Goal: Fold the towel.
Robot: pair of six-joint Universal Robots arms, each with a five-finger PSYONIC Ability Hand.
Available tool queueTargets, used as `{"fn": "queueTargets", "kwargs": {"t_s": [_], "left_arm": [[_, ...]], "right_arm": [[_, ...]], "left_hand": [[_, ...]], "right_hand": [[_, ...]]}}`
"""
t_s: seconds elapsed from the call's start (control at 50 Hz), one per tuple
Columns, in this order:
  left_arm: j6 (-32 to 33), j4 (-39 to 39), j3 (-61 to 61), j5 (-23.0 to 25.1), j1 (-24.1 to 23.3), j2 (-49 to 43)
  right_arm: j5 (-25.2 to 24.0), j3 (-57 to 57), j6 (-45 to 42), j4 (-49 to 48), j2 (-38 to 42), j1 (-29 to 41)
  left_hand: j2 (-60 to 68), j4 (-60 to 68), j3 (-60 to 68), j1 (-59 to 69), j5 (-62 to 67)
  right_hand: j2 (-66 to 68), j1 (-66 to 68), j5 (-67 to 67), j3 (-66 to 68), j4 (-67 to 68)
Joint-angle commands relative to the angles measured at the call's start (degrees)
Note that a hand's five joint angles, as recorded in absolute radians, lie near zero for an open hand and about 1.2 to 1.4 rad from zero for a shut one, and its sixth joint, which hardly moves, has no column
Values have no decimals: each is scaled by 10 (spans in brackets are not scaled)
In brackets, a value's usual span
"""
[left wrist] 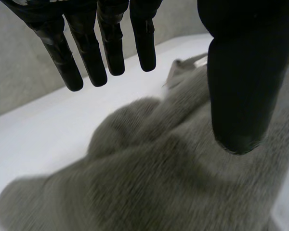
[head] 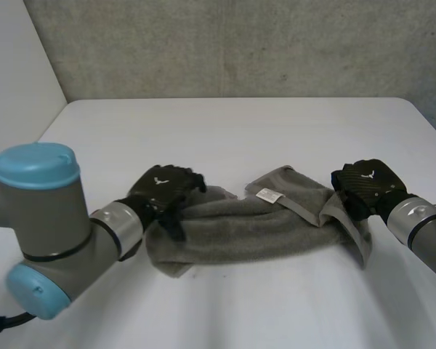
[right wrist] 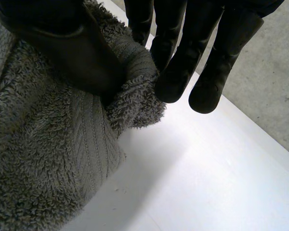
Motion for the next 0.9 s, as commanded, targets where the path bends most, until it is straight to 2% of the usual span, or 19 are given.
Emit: {"fn": "queueTargets", "kwargs": {"t_s": [0.02, 0.24, 0.3, 0.34, 0.38, 0.4, 0.44, 0.46, 0.48, 0.64, 0.72, 0.74, 0.78, 0.8, 0.84, 0.9], "left_arm": [[1, -15, -17, 0, 51, -3], [30, -11, -36, 4, 84, -12], [45, -10, -34, 4, 85, -23], [51, -10, -34, 4, 85, -30], [56, -5, -32, 4, 84, -39], [56, -5, -32, 4, 84, -39], [56, 0, -31, 3, 84, -44], [56, 0, -31, 3, 84, -44], [56, 0, -31, 1, 83, -43], [52, -10, -38, 0, 73, 5], [53, -29, -45, 1, 73, 48], [54, -45, -46, 1, 74, 70], [54, -65, -47, 1, 74, 96], [56, -88, -47, 2, 75, 124], [57, -113, -46, 4, 76, 153], [58, -161, -37, 7, 78, 209]], "right_arm": [[0, 0, 0, 0, 2, 0], [0, 0, -2, 1, 8, 1], [1, 0, -2, 2, 10, 2], [2, 0, -2, 2, 10, 2], [2, 0, -2, 2, 10, 2], [2, 0, -2, 2, 10, 2], [3, 0, -2, 3, 10, 2], [3, 0, -2, 3, 9, 2], [3, 0, -2, 3, 9, 2], [4, -5, -1, 27, -15, 1], [3, -37, -2, 138, -72, 1], [3, -37, -2, 138, -73, 1], [0, -69, -4, 239, -106, 0], [0, -69, -4, 239, -106, 0], [-3, -100, -13, 324, -130, -1], [-6, -130, -26, 380, -164, -2]], "left_hand": [[47, 46, 47, 47, 47], [51, 50, 50, 51, 50], [84, 83, 84, 84, 84], [120, 119, 119, 120, 119], [295, 294, 295, 295, 295], [296, 295, 296, 296, 296], [469, 468, 468, 469, 468], [469, 469, 469, 470, 469], [524, 524, 524, 525, 524], [537, 536, 536, 537, 536], [537, 536, 536, 537, 536], [537, 536, 536, 537, 536], [537, 536, 536, 537, 536], [537, 536, 536, 537, 536], [537, 536, 536, 537, 536], [537, 536, 536, 537, 536]], "right_hand": [[53, 42, 32, 32, 26], [53, 42, 32, 32, 26], [53, 42, 32, 32, 26], [53, 42, 32, 32, 26], [53, 42, 32, 32, 26], [53, 42, 32, 32, 26], [53, 42, 32, 32, 26], [53, 42, 32, 32, 26], [53, 42, 32, 32, 26], [53, 42, 32, 32, 26], [53, 42, 32, 32, 26], [53, 42, 32, 32, 26], [53, 42, 32, 32, 26], [53, 42, 32, 32, 26], [53, 42, 32, 32, 26], [53, 42, 32, 32, 26]]}}
